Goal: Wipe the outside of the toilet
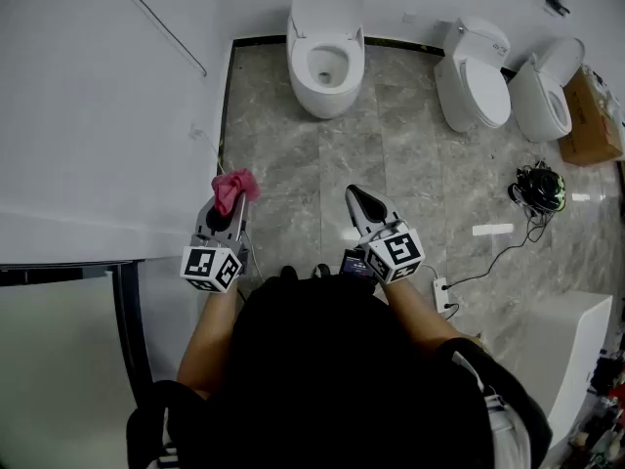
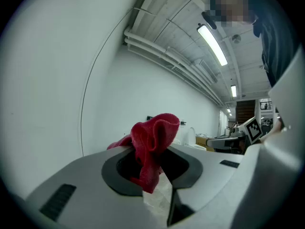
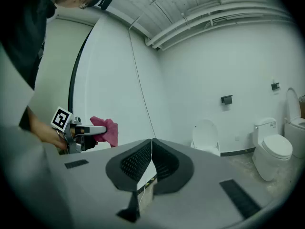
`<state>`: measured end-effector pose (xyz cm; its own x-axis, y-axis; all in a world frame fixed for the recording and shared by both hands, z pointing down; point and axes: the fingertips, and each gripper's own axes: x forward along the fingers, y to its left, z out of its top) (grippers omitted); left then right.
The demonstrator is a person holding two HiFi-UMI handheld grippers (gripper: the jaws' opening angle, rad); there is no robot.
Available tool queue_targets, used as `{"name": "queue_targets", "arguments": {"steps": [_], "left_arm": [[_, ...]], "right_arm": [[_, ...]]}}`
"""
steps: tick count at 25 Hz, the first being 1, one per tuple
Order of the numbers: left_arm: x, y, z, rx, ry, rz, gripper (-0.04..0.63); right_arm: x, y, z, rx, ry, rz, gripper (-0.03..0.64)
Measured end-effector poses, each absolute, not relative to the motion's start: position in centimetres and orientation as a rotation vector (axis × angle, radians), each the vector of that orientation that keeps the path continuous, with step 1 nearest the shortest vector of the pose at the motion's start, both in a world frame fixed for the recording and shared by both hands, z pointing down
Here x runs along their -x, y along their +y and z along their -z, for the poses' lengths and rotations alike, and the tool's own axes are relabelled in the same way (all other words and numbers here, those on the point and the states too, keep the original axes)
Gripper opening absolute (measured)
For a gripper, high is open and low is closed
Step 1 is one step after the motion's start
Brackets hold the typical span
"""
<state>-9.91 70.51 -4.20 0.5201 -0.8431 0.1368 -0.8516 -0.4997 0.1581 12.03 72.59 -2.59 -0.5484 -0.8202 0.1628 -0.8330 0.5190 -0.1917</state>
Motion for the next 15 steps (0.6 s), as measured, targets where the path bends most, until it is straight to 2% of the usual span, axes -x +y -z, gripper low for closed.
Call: {"name": "queue_targets", "arguments": {"steps": [8, 15], "left_arm": [[8.9, 70.2, 3.6, -2.532, -1.471, -0.056, 0.107], [8.9, 69.2, 3.4, -2.532, -1.427, -0.033, 0.107]], "right_arm": [[-13.1, 71.6, 2.6, -1.461, -2.722, -0.341, 0.034], [-14.5, 70.5, 1.3, -1.48, -2.748, -0.457, 0.034]]}}
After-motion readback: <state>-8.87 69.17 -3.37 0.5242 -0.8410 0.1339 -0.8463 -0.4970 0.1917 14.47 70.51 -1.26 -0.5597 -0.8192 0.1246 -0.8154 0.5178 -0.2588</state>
